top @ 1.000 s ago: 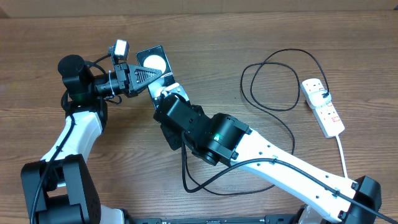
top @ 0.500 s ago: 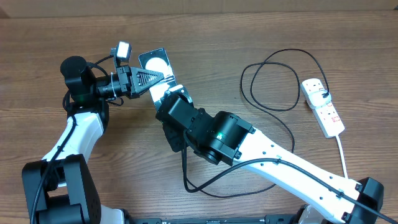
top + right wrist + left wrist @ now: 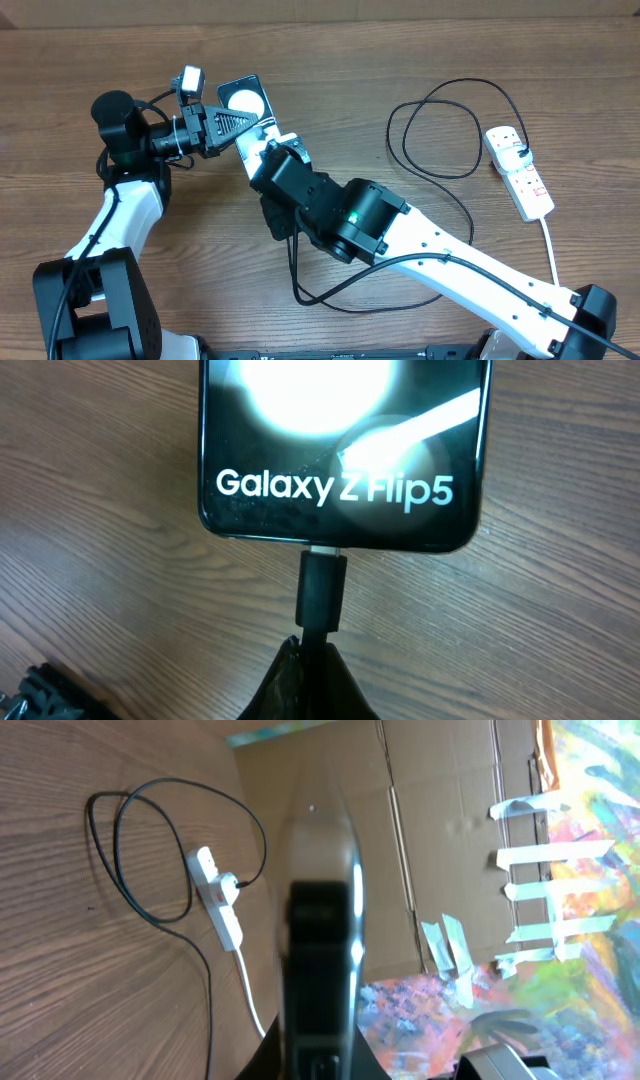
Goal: Plug charger to phone and switch on socket
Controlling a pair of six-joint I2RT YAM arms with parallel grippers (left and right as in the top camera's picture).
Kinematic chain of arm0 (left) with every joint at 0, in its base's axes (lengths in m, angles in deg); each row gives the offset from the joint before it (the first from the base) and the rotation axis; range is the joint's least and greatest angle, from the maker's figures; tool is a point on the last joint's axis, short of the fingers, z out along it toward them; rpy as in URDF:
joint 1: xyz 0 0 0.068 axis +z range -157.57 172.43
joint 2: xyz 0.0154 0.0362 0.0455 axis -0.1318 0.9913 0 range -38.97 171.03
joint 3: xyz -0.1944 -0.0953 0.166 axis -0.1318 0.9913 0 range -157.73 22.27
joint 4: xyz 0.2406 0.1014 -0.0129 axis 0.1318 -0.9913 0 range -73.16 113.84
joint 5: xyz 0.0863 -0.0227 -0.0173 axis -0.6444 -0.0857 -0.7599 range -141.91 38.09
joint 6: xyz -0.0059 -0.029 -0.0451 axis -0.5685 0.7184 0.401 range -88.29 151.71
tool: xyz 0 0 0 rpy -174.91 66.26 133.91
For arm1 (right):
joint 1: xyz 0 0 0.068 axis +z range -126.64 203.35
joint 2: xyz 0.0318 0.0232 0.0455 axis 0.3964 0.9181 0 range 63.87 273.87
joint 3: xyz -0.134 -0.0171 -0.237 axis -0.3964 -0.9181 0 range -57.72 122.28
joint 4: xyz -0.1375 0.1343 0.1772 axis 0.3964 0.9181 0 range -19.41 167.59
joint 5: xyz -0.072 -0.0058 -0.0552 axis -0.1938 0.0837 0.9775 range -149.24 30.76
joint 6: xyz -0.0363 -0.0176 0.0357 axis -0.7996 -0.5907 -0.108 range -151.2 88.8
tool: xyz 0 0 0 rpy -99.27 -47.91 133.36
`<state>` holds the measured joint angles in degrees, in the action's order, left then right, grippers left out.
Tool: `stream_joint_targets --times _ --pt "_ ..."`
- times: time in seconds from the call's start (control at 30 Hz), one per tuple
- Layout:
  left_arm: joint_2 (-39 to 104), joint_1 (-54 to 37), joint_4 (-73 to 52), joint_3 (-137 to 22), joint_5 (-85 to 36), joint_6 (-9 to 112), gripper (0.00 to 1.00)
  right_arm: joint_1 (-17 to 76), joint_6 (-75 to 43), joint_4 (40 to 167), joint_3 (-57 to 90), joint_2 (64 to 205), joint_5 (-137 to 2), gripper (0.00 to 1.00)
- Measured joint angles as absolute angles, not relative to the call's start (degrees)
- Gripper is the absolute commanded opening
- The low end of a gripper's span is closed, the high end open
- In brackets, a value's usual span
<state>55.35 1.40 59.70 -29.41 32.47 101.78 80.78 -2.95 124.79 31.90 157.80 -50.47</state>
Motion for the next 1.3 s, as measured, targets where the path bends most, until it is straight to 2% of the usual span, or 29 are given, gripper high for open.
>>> stream_joint_targets --times 0.93,1.13,1.3 --pt "55.68 0.94 58.78 -29.54 29.94 105.3 0.04 80.81 -6.64 122.65 31.16 157.8 -49.09 0.05" --pt "55.68 -0.77 58.45 -29.49 31.62 104.62 0.04 80.7 -6.86 125.95 32.62 157.8 -52.06 0.33" --pt "55.68 -1.18 58.15 -29.45 33.85 103.61 0.04 80.61 -7.08 127.24 33.19 157.45 -53.37 0.47"
